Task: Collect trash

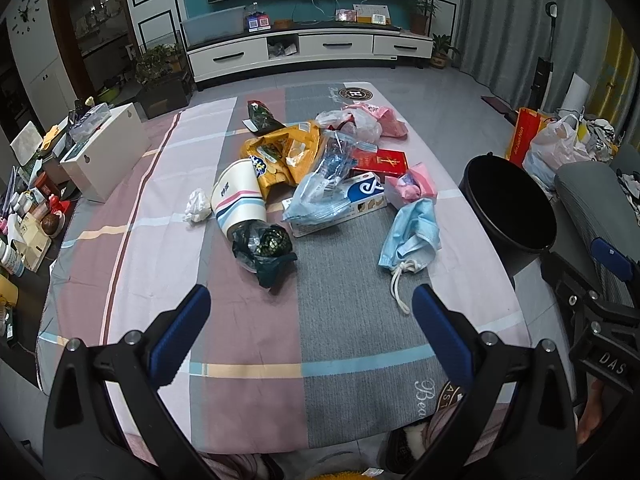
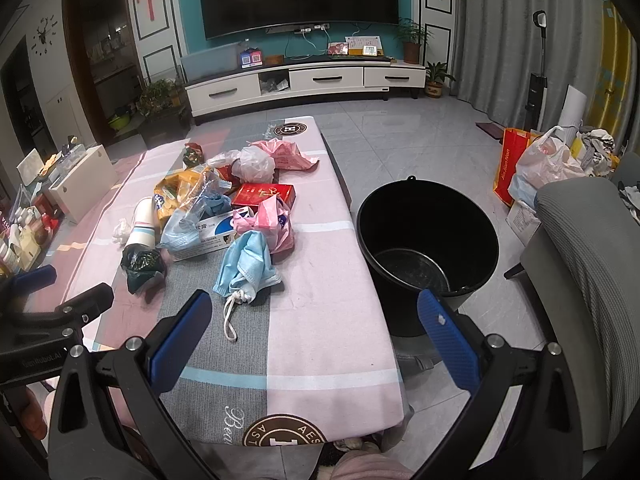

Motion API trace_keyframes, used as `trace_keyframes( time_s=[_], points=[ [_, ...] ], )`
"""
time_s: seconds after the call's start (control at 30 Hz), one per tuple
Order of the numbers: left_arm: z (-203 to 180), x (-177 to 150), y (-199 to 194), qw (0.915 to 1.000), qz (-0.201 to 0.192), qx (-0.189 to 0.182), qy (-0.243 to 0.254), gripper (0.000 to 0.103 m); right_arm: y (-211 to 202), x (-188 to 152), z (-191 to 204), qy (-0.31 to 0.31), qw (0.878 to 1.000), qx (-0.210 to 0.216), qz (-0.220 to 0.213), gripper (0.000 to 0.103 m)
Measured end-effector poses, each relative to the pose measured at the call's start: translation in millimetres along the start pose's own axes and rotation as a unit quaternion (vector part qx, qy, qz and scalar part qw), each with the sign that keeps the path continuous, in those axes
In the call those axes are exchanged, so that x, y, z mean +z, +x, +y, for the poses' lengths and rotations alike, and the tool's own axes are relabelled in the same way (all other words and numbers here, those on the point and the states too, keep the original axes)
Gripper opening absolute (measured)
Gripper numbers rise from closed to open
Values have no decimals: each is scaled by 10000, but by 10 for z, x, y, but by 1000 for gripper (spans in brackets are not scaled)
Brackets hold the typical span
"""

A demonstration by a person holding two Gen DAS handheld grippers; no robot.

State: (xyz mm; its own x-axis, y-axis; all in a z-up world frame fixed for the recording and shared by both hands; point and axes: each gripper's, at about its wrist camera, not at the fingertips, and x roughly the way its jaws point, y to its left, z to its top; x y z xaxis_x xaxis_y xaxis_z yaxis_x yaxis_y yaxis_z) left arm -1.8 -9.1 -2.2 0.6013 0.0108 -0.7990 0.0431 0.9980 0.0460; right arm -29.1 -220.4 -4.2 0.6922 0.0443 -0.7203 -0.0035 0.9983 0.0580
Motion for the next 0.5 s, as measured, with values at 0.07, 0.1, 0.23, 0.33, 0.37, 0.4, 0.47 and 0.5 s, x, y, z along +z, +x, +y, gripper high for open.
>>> trace_keyframes(
  time_s=[0.07, 0.1, 0.23, 0.33, 0.37, 0.4, 0.47, 0.5],
  points=[
    [-2, -2, 2, 10000, 1, -1, 2, 100, 0, -1, -2, 0, 10000, 4, -3, 101],
    [-5, -3, 6, 10000, 1, 3, 3, 100, 1, -2, -3, 2, 10000, 6, -7, 100],
    [-1, -2, 2, 10000, 2, -1, 1, 100, 3, -1, -2, 3, 10000, -1, -5, 101],
    [-3, -4, 5, 10000, -2, 3, 6, 100, 2, 0, -4, -4, 10000, 7, -1, 101],
    [-2, -3, 6, 10000, 0, 7, 3, 100, 3, -1, -3, -3, 10000, 4, -2, 101],
    [-2, -4, 9, 10000, 8, 2, 2, 100, 3, -1, -4, -1, 10000, 2, -2, 100],
    [4, -6, 9, 10000, 18, -7, 4, 100, 3, -2, -5, -1, 10000, 2, 1, 100],
    [3, -8, 10, 10000, 18, -3, 9, 100, 3, -3, -5, -1, 10000, 3, 0, 100]
  ],
)
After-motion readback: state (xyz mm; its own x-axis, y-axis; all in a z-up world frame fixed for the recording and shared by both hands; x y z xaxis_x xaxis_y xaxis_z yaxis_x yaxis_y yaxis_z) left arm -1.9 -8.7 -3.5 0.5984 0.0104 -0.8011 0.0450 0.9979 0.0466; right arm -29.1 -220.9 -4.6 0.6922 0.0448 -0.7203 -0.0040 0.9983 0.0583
